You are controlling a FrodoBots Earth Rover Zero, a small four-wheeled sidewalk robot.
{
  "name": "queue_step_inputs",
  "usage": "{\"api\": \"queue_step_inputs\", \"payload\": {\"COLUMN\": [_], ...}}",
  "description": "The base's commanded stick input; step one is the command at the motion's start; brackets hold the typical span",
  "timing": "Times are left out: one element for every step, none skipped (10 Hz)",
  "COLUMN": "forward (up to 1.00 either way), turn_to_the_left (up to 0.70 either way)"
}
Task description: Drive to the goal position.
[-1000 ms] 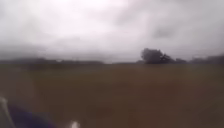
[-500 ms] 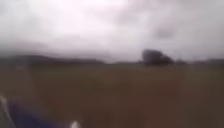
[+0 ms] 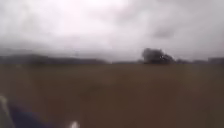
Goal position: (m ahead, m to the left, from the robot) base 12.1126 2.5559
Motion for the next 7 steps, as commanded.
{"api": "queue_step_inputs", "payload": {"forward": [0.70, 0.70, 0.70, 0.70, 0.70, 0.70, 0.70], "turn_to_the_left": [0.00, 0.00, 0.00, 0.00, 0.00, 0.00, 0.00]}}
